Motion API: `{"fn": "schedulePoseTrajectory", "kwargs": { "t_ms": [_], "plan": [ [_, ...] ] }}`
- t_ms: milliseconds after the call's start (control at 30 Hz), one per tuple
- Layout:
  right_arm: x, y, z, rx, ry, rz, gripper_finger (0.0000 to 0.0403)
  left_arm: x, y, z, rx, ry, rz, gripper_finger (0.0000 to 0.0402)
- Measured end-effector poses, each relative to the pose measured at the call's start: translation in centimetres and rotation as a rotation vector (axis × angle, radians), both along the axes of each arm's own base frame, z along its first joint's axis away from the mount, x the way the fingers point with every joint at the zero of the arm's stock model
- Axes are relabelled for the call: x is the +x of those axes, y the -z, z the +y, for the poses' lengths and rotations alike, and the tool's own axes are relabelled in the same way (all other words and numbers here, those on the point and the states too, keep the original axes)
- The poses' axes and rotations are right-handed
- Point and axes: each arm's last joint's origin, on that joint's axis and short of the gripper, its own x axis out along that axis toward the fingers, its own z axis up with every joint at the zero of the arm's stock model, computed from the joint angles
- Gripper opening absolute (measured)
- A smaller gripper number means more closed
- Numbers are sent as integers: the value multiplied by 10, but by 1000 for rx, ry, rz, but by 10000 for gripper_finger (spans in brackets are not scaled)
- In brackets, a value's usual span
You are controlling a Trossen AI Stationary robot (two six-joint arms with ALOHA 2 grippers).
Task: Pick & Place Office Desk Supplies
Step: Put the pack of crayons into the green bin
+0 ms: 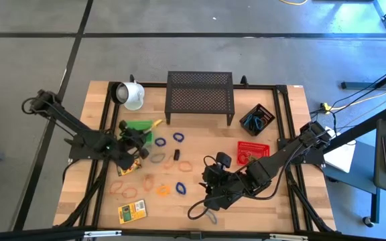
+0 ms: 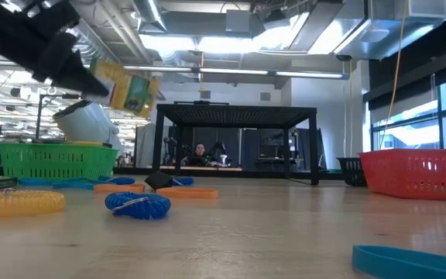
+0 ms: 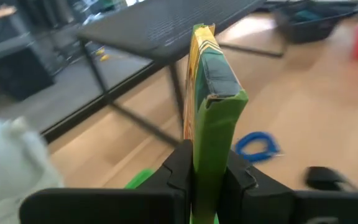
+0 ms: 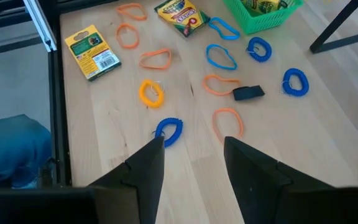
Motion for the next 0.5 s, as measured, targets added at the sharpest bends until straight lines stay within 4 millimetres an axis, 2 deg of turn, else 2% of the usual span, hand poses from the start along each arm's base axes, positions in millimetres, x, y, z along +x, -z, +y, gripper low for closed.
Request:
{"fn": "schedulePoseTrajectory", "kwargs": {
  "t_ms": [300, 500],
  "plan": [
    [0, 0, 0, 0, 0, 0, 168, -15, 13, 23, -114, -187, 109, 32],
    [0, 0, 0, 0, 0, 0, 168, -20, 17, 30, -191, -235, 196, 32]
  ]
}}
